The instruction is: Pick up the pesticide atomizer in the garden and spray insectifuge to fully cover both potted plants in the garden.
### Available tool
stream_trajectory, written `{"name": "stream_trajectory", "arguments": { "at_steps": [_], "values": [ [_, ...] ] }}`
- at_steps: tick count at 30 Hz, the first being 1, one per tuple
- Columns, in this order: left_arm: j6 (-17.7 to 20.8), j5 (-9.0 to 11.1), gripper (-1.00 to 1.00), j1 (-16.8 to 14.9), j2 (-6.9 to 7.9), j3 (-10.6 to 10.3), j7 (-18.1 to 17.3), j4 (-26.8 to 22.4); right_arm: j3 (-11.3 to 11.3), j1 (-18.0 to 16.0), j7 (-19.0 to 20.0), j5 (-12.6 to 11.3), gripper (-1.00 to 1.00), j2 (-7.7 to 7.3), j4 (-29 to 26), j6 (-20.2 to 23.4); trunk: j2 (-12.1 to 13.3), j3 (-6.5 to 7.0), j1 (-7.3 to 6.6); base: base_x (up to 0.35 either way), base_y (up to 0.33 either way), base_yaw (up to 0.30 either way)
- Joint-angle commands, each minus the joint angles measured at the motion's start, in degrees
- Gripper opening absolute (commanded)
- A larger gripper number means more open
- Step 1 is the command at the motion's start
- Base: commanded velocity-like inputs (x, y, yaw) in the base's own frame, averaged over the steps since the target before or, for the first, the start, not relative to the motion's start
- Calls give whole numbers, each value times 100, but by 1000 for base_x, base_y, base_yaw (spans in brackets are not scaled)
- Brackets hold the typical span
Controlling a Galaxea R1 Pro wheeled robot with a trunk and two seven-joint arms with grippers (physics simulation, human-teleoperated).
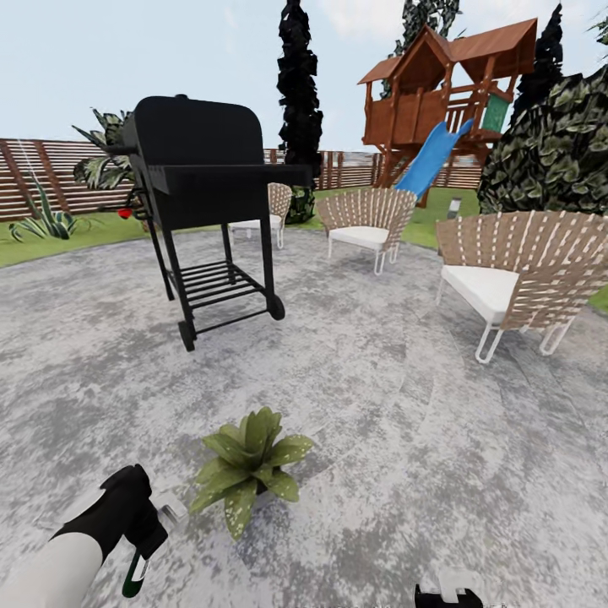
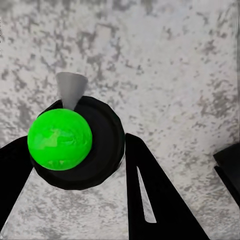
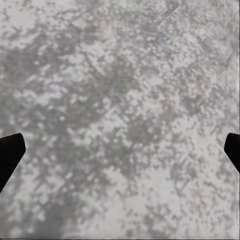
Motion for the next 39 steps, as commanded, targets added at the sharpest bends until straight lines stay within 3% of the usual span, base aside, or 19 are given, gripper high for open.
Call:
{"name": "stream_trajectory", "arguments": {
  "at_steps": [1, 5, 7, 10, 13, 18, 20, 39],
  "values": [
    [33, -36, -100, -11, -3, 20, -46, -11, 49, -4, -12, -55, 100, 0, 6, -19, -2, -5, -1, -3, 3, -300],
    [28, -47, -100, -32, -1, 12, -217, -11, 49, -4, -12, -55, 100, 0, 4, -19, -2, -5, -1, -1, 1, -300],
    [19, -60, -100, -39, 34, 3, -616, -15, 49, -4, -12, -55, 100, 0, 3, -19, -2, -5, -1, 2, 0, -300],
    [14, -69, -100, -52, 79, -16, -908, -21, 49, -4, -12, -55, 100, 0, -1, -19, -2, -5, -1, 124, 114, -300],
    [14, -74, -100, -53, 59, -45, -941, -25, 49, -4, -16, -55, 100, 0, -2, -19, -2, -5, -1, 212, 210, -300],
    [22, -255, -100, -46, 21, -511, -960, -21, 62, -4, -9, -48, 100, 0, 4, -19, -2, -5, -1, 229, 228, -123],
    [30, -291, -100, -42, 32, -575, -961, -20, 65, -4, -7, -40, 100, 0, 9, -19, -2, -5, -1, 204, 243, -13],
    [33, -304, -100, -54, 51, -591, -962, -29, 55, -4, -13, -55, 100, 0, 6, -19, -2, -5, -1, -26, 41, -22]
  ]
}}
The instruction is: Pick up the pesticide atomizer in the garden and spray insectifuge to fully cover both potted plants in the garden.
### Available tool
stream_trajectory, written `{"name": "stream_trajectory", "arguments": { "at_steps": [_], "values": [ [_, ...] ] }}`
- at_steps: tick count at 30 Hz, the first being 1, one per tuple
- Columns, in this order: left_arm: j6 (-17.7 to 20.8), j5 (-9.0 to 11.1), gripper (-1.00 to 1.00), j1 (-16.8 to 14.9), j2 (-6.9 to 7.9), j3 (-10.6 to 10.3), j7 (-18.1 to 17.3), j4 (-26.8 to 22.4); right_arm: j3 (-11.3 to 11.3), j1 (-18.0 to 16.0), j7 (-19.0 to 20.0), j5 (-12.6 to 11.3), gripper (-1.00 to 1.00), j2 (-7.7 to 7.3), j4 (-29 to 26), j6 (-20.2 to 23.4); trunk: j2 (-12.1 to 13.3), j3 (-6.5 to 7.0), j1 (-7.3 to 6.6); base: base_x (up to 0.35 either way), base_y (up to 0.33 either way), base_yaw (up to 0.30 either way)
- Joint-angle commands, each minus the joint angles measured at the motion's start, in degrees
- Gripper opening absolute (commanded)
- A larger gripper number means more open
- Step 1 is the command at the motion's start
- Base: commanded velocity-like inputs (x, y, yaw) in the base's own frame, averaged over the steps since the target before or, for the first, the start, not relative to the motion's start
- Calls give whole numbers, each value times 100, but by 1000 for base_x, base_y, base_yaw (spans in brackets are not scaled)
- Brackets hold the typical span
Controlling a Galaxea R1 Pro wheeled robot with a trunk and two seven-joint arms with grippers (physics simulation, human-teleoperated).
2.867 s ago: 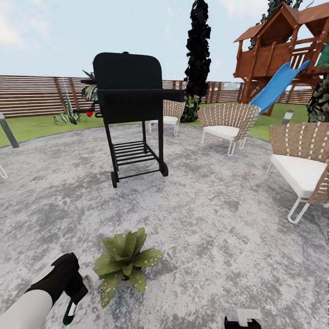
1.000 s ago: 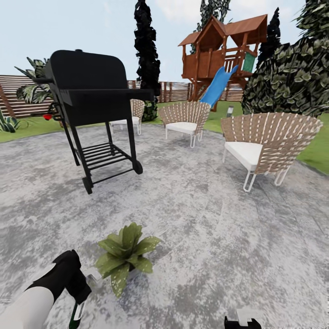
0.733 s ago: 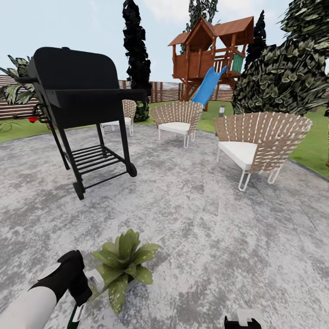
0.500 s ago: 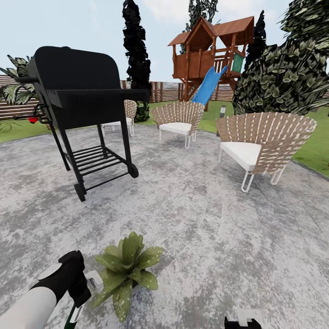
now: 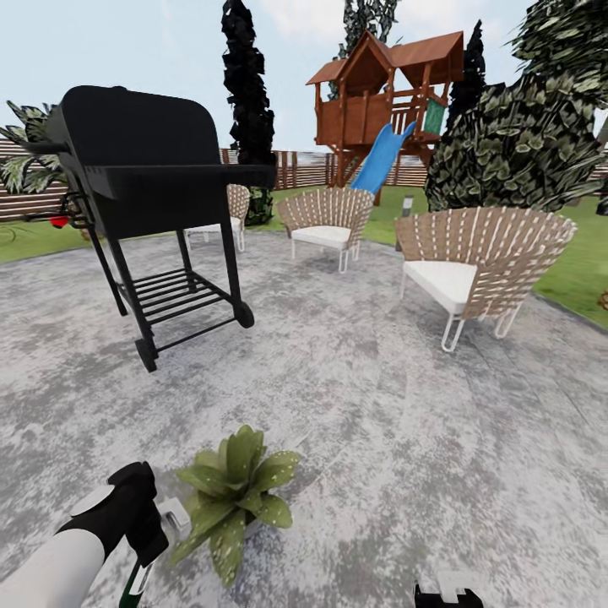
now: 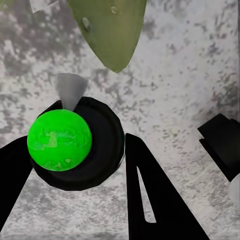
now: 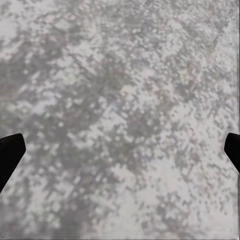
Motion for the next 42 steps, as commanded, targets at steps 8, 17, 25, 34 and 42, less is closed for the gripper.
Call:
{"name": "stream_trajectory", "arguments": {
  "at_steps": [8, 17, 25, 34, 42],
  "values": [
    [65, -16, -100, 0, 17, -10, -39, -16, 46, -4, -15, -55, 100, 0, 5, -20, -2, -5, -4, -293, 182, -287],
    [181, -16, -100, 14, 15, -10, -43, -237, 43, -4, -15, -55, 100, 0, 5, -20, -2, -5, -4, -133, 275, -298],
    [182, -16, -100, 35, 6, -19, -42, -239, 43, -4, -16, -55, 100, 0, 5, -20, -2, -5, -4, -6, 304, -298],
    [182, -22, -100, 58, -33, -28, -41, -239, 55, -4, -15, -43, 100, 0, 10, -20, -2, -5, -4, -107, 246, -139],
    [182, -36, -100, -50, -50, -45, -257, -253, 64, -4, -5, -29, 100, -9, 22, -26, -2, -5, -4, 78, 34, -2]
  ]
}}
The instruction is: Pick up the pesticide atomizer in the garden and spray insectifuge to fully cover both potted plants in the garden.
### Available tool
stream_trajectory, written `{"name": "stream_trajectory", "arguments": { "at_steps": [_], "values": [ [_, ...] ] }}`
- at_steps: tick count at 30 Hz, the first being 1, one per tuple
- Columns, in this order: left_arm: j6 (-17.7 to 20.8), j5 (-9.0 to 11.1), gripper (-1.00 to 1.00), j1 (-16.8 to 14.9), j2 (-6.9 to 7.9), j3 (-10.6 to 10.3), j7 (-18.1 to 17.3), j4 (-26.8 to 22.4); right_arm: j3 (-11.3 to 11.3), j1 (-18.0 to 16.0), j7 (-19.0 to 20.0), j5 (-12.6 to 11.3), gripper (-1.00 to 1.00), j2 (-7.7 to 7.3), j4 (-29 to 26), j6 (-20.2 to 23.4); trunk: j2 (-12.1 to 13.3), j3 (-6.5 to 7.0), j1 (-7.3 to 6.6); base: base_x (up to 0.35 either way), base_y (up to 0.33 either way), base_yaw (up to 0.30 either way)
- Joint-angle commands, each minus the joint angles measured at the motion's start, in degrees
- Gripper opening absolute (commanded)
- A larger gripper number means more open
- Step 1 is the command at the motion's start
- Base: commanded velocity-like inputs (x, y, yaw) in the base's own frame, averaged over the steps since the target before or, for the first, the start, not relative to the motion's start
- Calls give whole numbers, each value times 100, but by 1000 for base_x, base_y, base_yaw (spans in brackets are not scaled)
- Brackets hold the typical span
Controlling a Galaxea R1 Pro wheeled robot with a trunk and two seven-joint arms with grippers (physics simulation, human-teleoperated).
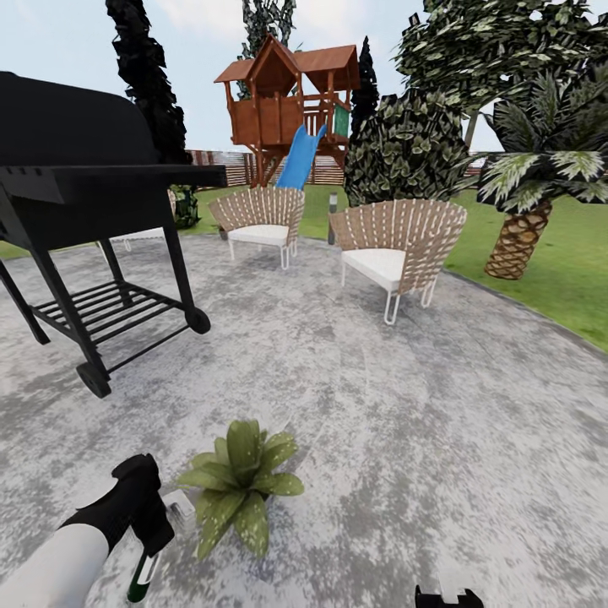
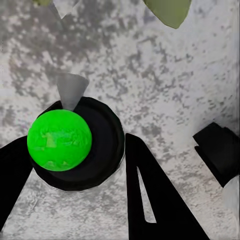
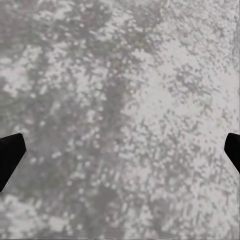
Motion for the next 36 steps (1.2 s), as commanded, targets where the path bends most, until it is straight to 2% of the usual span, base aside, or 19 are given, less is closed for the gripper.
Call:
{"name": "stream_trajectory", "arguments": {
  "at_steps": [1, 7, 10, 12, 13, 15, 17, 20, 23, 32, 36],
  "values": [
    [50, -36, -100, -50, 2, -23, -124, -10, 48, -3, -15, -52, 100, -1, 3, -20, -2, -6, 2, 269, 85, 0],
    [42, -563, -100, -229, 34, -33, -868, -19, 46, -3, -22, -52, 100, -13, 3, -14, -2, -6, 2, 83, 21, 0],
    [39, -1048, -100, -387, 1, -30, -1407, -140, 46, -3, -23, -56, 100, -34, 3, -13, -2, -6, 2, 6, 1, 0],
    [40, -1239, -100, -426, -24, -26, -1697, -280, 46, -3, -23, -57, 100, -37, 3, -13, -2, -6, 2, 1, 0, 0],
    [35, -1337, -100, -443, -86, -28, -1976, -485, 46, -3, -24, -58, 100, -37, 3, -13, -2, -6, 2, 0, 0, 0],
    [33, -1425, -100, -450, -221, -31, -2251, -699, 46, -3, -25, -59, 100, -36, 3, -13, -2, -6, 2, 0, 0, 0],
    [36, -1534, -100, -452, -327, -32, -2366, -776, 46, -3, -25, -59, 100, -36, 3, -13, -2, -6, 2, 0, 0, 0],
    [40, -1873, -100, -454, -615, -33, -2397, -832, 46, -3, -30, -60, 100, -36, 3, -13, -2, -6, 2, 0, 0, 0],
    [47, -1992, -100, -454, -682, -26, -2397, -841, 46, -3, -30, -60, 100, -36, 3, -13, -2, -6, 2, 71, 54, 0],
    [49, -2017, -100, -456, -607, 14, -2397, -846, 46, -3, -32, -59, 100, -36, -5, -13, -2, -6, 2, 110, 97, 0],
    [33, -2014, -100, -795, -602, 15, -2397, -847, 46, -3, -32, -60, 100, -36, -5, -13, -2, -6, 2, 2, 2, 0]
  ]
}}
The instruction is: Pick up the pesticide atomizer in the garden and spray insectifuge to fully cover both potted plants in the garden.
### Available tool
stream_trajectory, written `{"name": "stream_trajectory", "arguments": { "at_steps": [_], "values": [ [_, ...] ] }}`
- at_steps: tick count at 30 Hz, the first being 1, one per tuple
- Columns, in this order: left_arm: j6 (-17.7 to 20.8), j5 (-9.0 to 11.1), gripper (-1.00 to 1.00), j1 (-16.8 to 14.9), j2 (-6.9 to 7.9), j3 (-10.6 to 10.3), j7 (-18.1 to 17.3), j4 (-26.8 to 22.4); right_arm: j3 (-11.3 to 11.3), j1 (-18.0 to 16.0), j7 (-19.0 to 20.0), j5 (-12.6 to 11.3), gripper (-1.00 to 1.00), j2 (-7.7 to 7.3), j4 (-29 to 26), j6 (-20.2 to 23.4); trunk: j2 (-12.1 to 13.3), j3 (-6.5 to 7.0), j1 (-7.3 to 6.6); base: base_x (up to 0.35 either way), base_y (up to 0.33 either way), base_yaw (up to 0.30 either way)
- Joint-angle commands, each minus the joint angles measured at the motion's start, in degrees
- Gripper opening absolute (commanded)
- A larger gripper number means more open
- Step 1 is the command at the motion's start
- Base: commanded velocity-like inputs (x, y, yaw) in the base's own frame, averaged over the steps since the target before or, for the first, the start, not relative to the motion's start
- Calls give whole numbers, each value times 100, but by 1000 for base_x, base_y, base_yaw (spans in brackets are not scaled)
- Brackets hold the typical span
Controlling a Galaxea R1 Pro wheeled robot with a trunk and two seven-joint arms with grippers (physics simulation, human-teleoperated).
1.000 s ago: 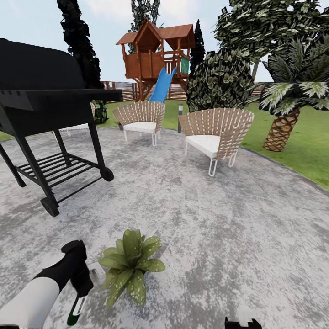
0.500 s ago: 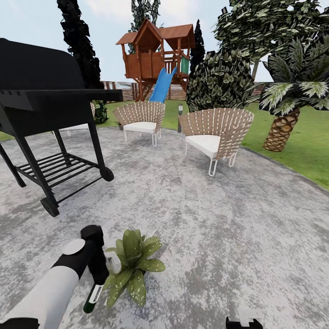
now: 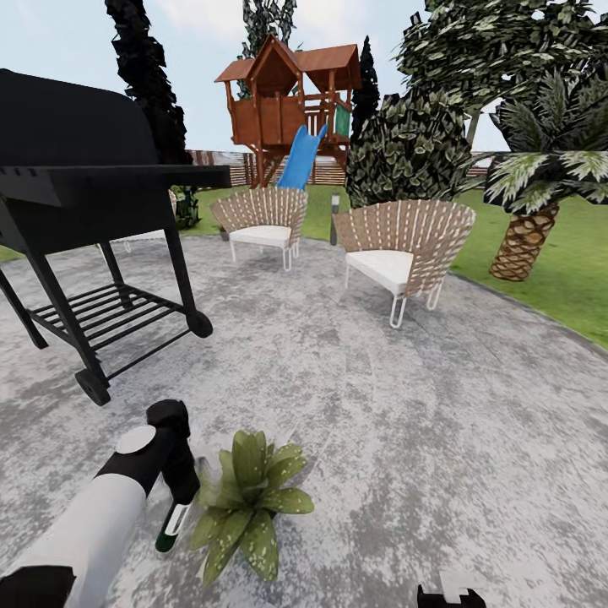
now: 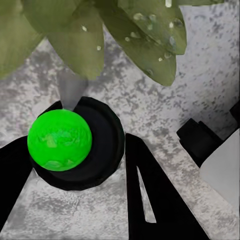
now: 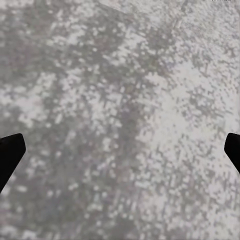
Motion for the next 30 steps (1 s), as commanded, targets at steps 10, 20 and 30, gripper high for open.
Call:
{"name": "stream_trajectory", "arguments": {
  "at_steps": [10, 20, 30],
  "values": [
    [-12, -151, -100, -294, 18, -57, -50, -5, 40, -3, -14, -53, 100, -1, -6, -18, -2, -6, -1, 0, 0, -110],
    [-16, -285, -100, -264, 13, -60, -50, -2, 48, -3, -14, -53, 100, -8, 1, -24, -2, -6, -1, 0, 156, -83],
    [-2, -381, -100, -264, 10, -51, -50, -1, 49, -3, -10, -52, 100, -10, 3, -19, -2, -6, -1, 29, 57, 0]
  ]
}}
